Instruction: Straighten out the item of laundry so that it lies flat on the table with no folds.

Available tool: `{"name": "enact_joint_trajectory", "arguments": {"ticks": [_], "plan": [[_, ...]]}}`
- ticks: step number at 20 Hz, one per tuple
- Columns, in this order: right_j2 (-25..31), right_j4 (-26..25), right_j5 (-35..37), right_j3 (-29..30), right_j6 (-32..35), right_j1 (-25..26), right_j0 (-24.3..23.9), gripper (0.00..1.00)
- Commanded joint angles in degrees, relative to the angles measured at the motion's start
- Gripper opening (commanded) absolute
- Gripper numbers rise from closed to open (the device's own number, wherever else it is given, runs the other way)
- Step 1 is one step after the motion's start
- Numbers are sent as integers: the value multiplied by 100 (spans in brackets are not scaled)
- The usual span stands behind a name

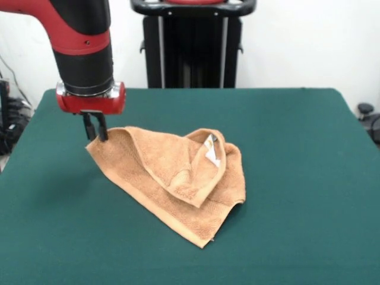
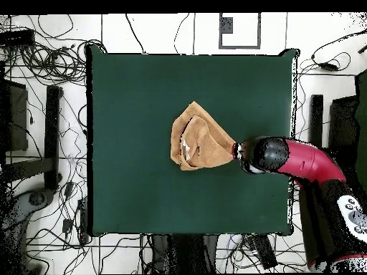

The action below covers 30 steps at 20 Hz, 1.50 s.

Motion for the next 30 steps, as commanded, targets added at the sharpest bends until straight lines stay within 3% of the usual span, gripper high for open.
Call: {"name": "enact_joint_trajectory", "arguments": {"ticks": [1, 15, 30], "plan": [[753, -278, 265, 578, -937, -34, 162, 100], [674, -305, 149, 661, -517, -97, 375, 100], [451, -215, -787, 791, 412, 253, 876, 100]]}}
